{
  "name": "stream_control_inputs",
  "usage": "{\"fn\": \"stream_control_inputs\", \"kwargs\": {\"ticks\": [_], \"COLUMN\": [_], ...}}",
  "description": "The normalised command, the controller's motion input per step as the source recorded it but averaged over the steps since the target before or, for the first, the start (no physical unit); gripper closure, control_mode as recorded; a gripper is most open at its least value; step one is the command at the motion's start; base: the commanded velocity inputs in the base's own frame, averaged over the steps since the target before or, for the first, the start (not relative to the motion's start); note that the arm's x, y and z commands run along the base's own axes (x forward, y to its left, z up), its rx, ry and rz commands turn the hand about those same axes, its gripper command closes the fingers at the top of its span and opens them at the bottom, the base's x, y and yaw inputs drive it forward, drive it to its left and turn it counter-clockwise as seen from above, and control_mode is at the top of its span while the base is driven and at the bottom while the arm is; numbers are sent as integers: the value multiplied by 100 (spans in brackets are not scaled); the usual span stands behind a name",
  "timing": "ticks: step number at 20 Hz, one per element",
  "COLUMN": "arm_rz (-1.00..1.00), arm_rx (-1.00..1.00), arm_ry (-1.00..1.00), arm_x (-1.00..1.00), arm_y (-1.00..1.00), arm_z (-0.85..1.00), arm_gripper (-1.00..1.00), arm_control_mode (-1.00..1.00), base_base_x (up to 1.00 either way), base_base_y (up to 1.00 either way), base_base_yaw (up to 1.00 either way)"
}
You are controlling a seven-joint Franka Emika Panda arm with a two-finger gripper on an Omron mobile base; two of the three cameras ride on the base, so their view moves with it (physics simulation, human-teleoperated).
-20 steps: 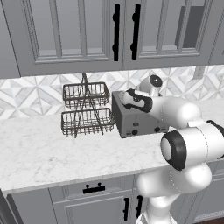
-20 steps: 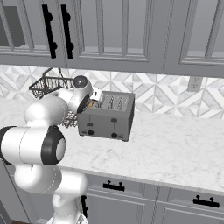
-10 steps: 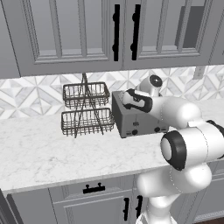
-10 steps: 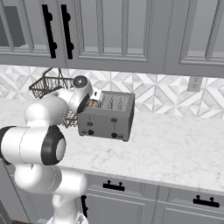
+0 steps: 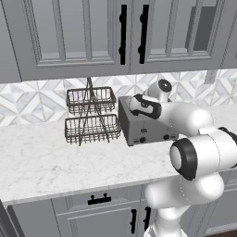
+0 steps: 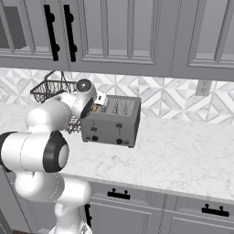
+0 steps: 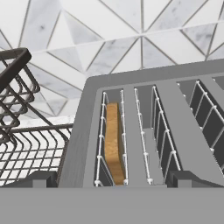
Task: Start the toaster. Once the lever pops up, take the bread to the plate on the dining counter.
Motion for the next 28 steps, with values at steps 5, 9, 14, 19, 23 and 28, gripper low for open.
{"fn": "stream_control_inputs", "kwargs": {"ticks": [5, 9, 14, 19, 23, 28], "arm_rz": [0, 0, 0, 0, 0, 0], "arm_rx": [0, 0, 0, 0, 0, 0], "arm_ry": [0, 0, 0, 0, 0, 0], "arm_x": [0, 0, 0, 0, 0, 0], "arm_y": [0, 0, 0, 0, 0, 0], "arm_z": [0, 0, 0, 0, 0, 0], "arm_gripper": [-100, -100, -100, -100, -100, -100], "arm_control_mode": [-100, -100, -100, -100, -100, -100], "base_base_x": [0, 0, 0, 0, 0, 0], "base_base_y": [0, 0, 0, 0, 0, 0], "base_base_yaw": [0, 0, 0, 0, 0, 0]}}
